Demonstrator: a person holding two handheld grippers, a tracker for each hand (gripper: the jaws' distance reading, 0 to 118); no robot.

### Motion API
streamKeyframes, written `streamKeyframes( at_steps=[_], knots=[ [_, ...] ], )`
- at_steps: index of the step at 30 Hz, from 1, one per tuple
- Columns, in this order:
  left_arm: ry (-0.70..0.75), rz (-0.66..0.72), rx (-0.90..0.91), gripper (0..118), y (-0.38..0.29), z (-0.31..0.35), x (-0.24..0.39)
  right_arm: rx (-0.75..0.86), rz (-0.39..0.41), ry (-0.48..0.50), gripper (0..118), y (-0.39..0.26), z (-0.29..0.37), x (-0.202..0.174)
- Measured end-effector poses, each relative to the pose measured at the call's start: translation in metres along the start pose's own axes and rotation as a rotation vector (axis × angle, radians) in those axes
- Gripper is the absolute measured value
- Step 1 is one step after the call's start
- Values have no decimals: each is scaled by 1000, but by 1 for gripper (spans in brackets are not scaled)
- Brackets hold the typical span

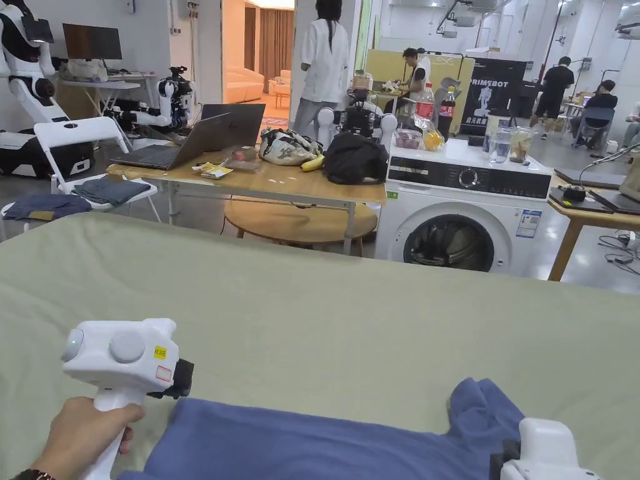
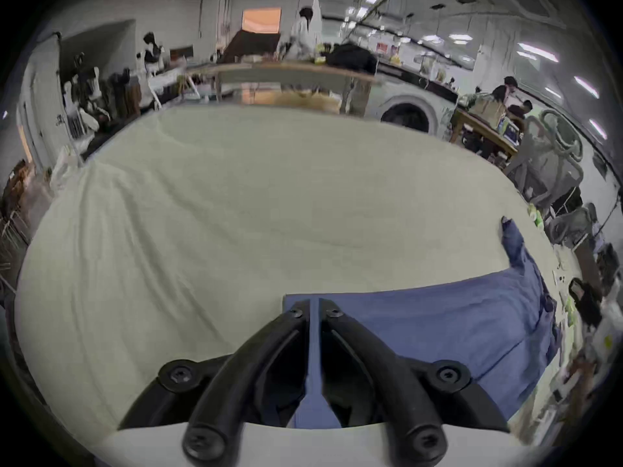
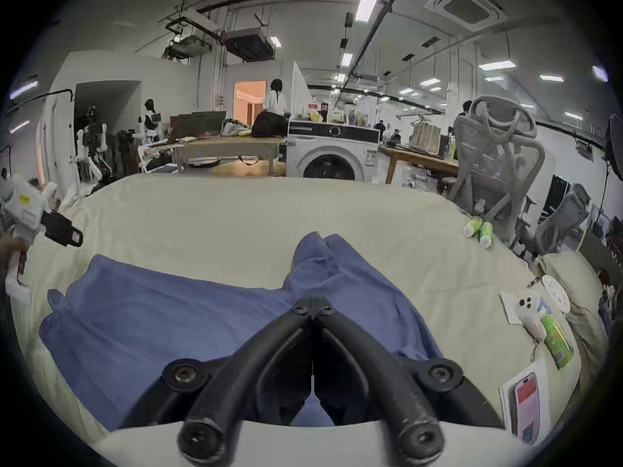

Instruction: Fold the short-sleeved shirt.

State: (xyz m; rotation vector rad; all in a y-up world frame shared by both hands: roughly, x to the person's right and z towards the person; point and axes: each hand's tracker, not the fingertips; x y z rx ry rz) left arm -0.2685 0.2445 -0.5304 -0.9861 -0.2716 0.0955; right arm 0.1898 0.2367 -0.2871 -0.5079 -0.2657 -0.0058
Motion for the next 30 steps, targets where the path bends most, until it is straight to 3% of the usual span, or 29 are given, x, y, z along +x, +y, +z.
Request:
streamKeyframes(
  at_steps=[1, 3, 8, 12, 14, 15, 21, 22, 25, 30],
  knots=[
    [-10, 22, -42, 32, 5, -11, -4, -9, -3, -2, 0, -1, -4, 1],
    [0, 29, -83, 51, 9, -28, -8, -27, 2, -6, 0, -4, -9, 3],
    [88, -44, -147, 52, 2, -58, 1, -62, -3, -16, 0, -11, -17, 10],
    [152, -182, -66, 41, -8, -54, 25, -88, -12, -21, 0, -11, -21, 18],
    [117, -186, -82, 6, -10, -55, 30, -99, -17, -25, 0, -7, -25, 24],
    [134, -184, -78, 0, -11, -55, 33, -101, -21, -27, 0, -4, -28, 28],
    [78, -137, 27, 0, -19, -19, 29, -185, -70, -27, 0, 47, -64, 77],
    [68, -127, 44, 0, -20, -12, 28, -233, -72, -19, 11, 57, -76, 85],
    [52, -112, 75, 0, -25, 7, 28, -392, -29, 8, 70, 71, -124, 104],
    [45, -110, 111, 0, -32, 23, 33, -491, -37, 7, 71, 60, -186, 118]
  ],
)
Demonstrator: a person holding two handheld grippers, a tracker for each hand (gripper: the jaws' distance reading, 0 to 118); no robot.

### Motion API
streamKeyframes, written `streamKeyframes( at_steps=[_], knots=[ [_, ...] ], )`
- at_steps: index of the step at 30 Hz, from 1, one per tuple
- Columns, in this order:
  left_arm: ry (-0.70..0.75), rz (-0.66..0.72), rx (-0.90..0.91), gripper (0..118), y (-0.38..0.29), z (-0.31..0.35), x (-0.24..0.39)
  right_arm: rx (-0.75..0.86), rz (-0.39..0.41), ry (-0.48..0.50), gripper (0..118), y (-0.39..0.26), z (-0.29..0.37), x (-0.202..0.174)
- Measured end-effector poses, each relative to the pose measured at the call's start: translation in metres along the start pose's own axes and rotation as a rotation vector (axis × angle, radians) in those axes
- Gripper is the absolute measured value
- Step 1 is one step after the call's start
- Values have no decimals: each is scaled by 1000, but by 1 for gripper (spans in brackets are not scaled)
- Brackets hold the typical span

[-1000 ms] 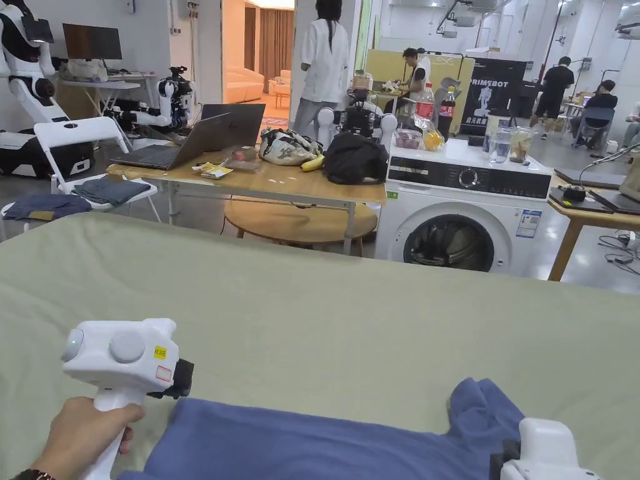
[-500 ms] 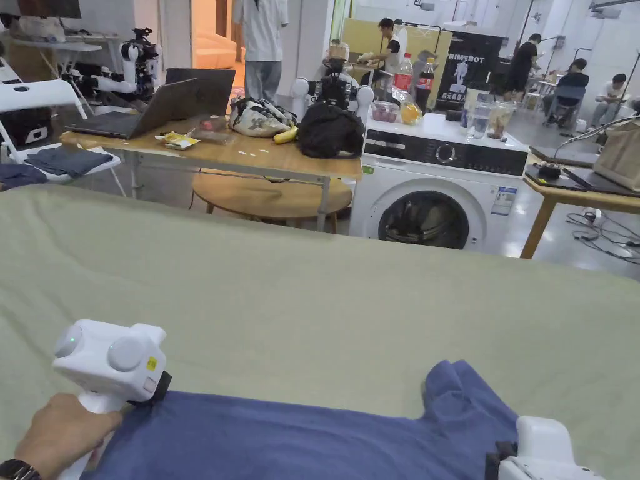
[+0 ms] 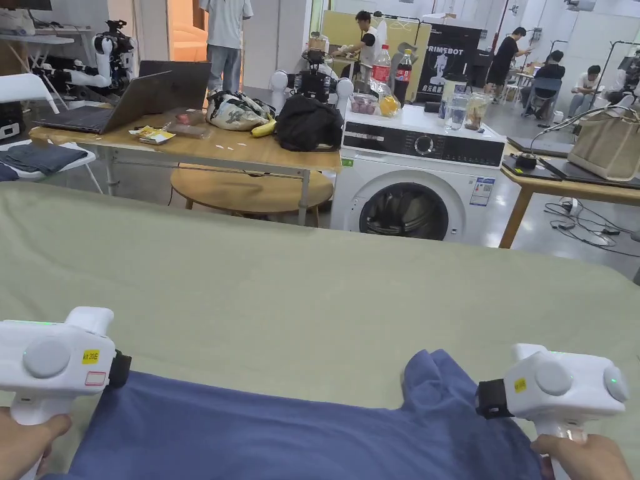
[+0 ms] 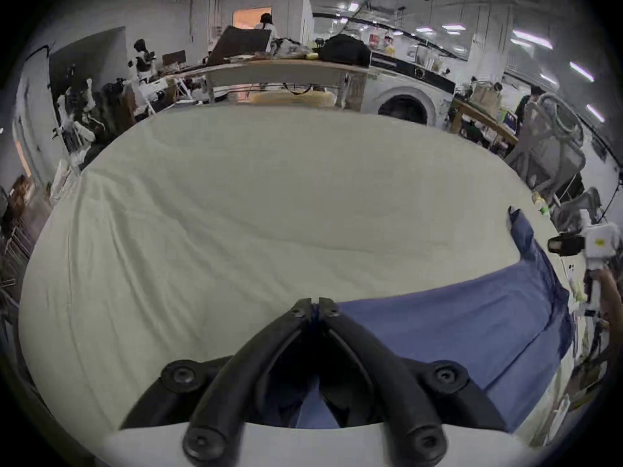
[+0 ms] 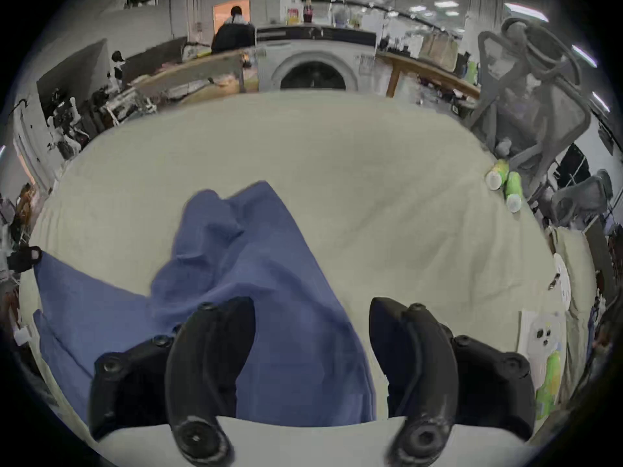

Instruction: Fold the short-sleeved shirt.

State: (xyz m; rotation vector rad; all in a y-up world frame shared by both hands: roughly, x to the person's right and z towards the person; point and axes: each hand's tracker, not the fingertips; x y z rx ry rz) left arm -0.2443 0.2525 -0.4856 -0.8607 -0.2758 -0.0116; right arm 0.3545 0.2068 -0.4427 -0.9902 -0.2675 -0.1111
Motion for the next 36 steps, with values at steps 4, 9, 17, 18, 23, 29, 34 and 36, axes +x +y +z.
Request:
streamKeyframes(
  at_steps=[4, 9, 17, 18, 23, 29, 34, 36],
  knots=[
    [3, -1, 1, 0, -3, 1, 1, -84, 1, 36, 68, -6, -31, -1],
    [8, 2, 3, 0, -4, 2, 1, -15, -3, 29, 20, -9, -20, -3],
    [-9, 24, 42, 0, -3, 30, -2, 117, 6, 67, 0, -17, 46, -1],
    [-9, 25, 45, 0, -3, 36, -2, 128, 3, 72, 0, -20, 55, 1],
    [-16, 33, 77, 0, -23, 70, -8, 187, 18, 63, 0, -54, 110, 3],
    [-55, 62, 113, 0, -49, 114, -19, 233, 22, 61, 0, -97, 167, 12],
    [-85, 45, 117, 0, -71, 141, -25, 249, 25, 54, 0, -136, 205, 18],
    [-90, 34, 97, 0, -81, 144, -26, 228, 31, 51, 0, -154, 211, 20]
  ],
)
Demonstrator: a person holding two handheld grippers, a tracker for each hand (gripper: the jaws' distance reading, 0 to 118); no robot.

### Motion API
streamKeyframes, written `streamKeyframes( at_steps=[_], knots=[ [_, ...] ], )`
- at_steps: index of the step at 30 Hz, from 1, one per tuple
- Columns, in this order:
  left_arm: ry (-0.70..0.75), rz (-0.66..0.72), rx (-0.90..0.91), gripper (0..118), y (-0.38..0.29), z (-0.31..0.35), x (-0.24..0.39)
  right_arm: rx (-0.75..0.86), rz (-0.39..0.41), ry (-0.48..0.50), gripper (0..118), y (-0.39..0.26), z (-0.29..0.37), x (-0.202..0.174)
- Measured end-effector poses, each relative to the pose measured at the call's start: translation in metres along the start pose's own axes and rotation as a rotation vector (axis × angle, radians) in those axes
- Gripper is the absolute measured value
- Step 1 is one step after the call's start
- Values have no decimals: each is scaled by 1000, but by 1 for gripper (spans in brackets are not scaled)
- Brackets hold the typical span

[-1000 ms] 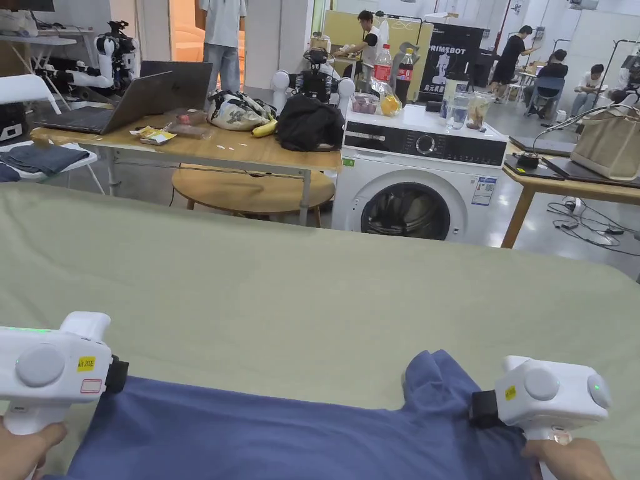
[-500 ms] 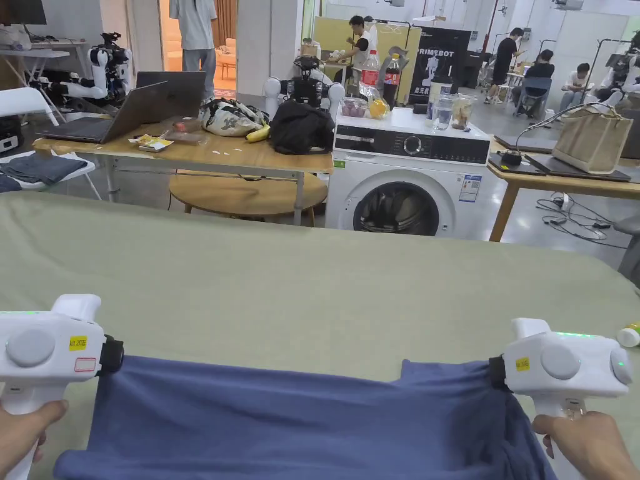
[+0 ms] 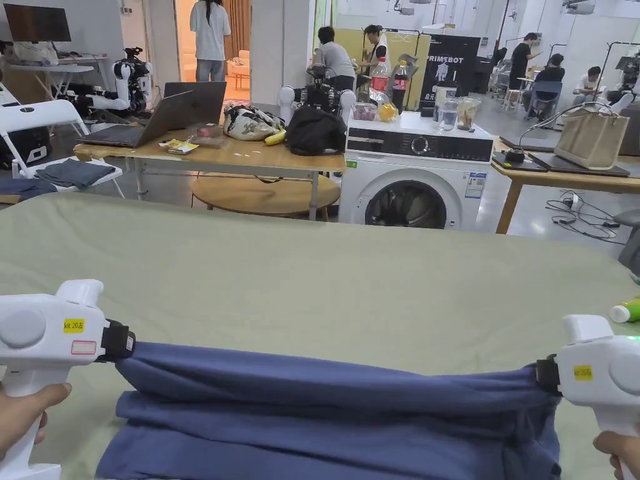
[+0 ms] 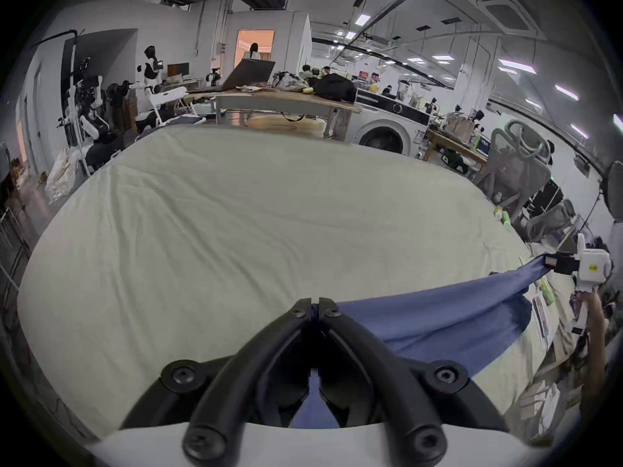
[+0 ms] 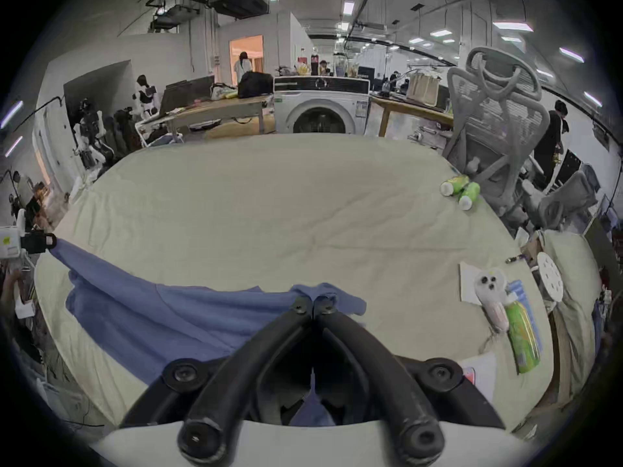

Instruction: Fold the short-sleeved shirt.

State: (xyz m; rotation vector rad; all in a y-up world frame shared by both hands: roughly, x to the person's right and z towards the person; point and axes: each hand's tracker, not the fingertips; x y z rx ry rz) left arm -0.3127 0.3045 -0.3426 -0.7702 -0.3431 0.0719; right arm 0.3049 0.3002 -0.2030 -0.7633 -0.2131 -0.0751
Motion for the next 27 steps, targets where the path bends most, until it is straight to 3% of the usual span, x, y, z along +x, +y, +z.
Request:
streamKeyframes(
  at_steps=[8, 17, 21, 24, 25, 27],
  knots=[
    [7, -19, -133, 0, -53, -6, -6, -128, 55, -34, 0, -67, 4, 5],
    [62, 32, -341, 0, -99, -53, -18, -291, 81, -81, 0, -114, -45, -2],
    [56, 125, -294, 0, -100, -47, -18, -281, 82, -110, 0, -113, -48, -7],
    [64, 102, -296, 0, -95, -38, -10, -281, 91, -117, 1, -106, -43, -10],
    [87, 99, -286, 12, -91, -35, -6, -277, 94, -127, 13, -102, -39, -12],
    [140, 82, -223, 34, -87, -27, 0, -200, 87, -182, 52, -91, -28, -19]
  ],
)
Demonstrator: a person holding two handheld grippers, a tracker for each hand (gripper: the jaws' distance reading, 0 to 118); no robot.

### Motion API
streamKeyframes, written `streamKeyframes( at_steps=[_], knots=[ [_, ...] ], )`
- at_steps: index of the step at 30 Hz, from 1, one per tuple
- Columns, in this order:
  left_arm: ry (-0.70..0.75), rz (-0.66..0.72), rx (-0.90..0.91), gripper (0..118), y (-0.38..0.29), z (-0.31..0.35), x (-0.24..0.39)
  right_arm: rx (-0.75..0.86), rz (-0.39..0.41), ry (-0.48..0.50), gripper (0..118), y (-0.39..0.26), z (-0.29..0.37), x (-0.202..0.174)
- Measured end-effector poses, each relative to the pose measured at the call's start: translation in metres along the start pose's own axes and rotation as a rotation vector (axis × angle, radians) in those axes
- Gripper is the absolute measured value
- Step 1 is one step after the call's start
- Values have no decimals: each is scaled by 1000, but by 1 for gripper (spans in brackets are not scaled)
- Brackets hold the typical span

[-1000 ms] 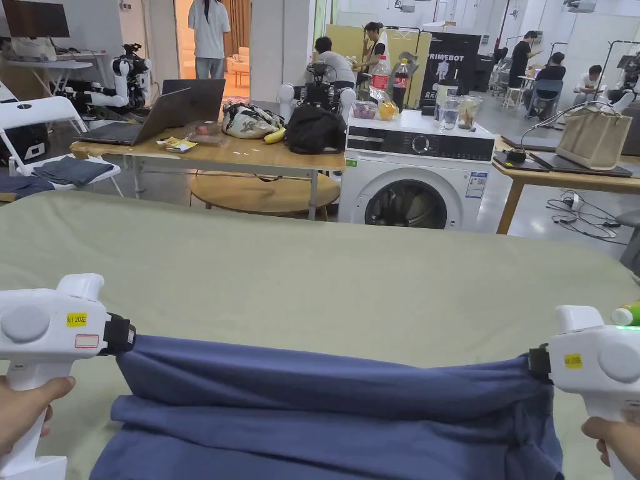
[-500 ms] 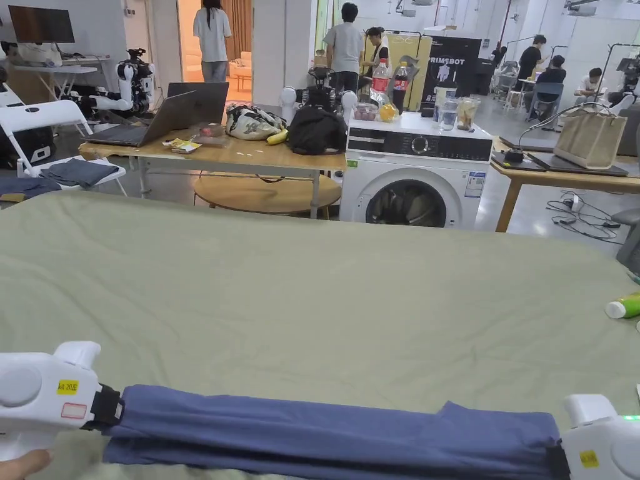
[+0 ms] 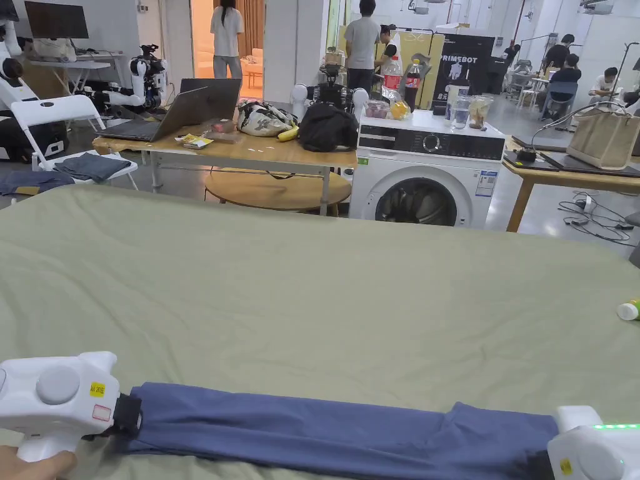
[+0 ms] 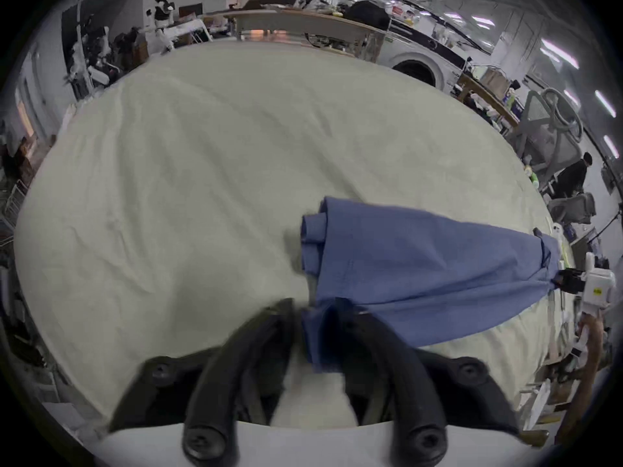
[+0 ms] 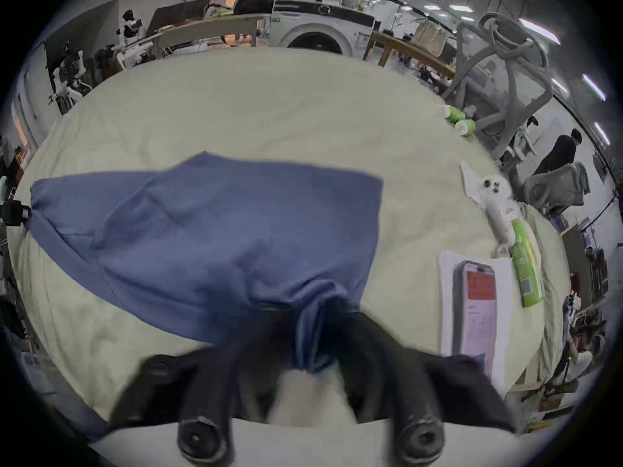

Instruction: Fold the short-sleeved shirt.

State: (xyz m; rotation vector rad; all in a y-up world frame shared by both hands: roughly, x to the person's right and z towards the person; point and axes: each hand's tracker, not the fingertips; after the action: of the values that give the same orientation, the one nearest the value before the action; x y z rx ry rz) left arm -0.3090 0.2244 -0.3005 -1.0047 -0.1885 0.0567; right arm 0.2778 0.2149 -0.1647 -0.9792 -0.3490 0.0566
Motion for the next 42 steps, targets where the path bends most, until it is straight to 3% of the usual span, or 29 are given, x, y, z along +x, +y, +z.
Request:
streamKeyframes(
  at_steps=[1, 3, 6, 9, 11, 14, 15, 17, 18, 19, 20, 26, 30, 34, 39, 42],
  knots=[
    [-24, 15, 46, 42, 2, 6, 2, 37, -6, -22, 65, 5, 7, -1],
    [-44, 45, 131, 48, 7, 17, 8, 92, -22, -23, 65, 16, 18, -6],
    [-54, 1, 319, 48, 9, 37, 25, 220, -92, -32, 65, 29, 33, -15],
    [-20, -41, 483, 48, 8, 52, 44, 437, -146, -13, 65, 35, 47, -32],
    [-13, -58, 569, 48, 6, 56, 53, 514, -166, -81, 65, 36, 53, -47],
    [-9, -68, 697, 48, 3, 60, 63, 678, -214, -8, 65, 36, 62, -61],
    [0, -74, 718, 48, 1, 63, 68, 714, -224, -2, 62, 36, 65, -68],
    [26, -104, 778, 36, -1, 68, 81, 787, -224, -2, 23, 36, 71, -83],
    [42, -126, 787, 21, -1, 69, 86, 808, -218, -22, 3, 37, 73, -91],
    [74, -140, 785, 4, -1, 68, 93, 828, -218, -10, 0, 37, 75, -98],
    [88, -152, 791, 1, -3, 68, 98, 845, -211, 32, 0, 38, 78, -103],
    [62, -159, 741, 0, -3, 67, 96, 846, -204, 44, 0, 49, 84, -136],
    [-16, -124, 557, 0, 7, 62, 58, 822, -203, 78, 0, 56, 81, -151],
    [-111, -27, 361, 0, 14, 51, 0, 813, -149, 101, 0, 61, 76, -170],
    [-283, 113, 80, 16, 25, 19, -69, 790, -100, 143, 0, 64, 72, -195],
    [-391, 151, -25, 60, 24, -1, -93, 777, -75, 154, 0, 63, 68, -207]
  ],
)
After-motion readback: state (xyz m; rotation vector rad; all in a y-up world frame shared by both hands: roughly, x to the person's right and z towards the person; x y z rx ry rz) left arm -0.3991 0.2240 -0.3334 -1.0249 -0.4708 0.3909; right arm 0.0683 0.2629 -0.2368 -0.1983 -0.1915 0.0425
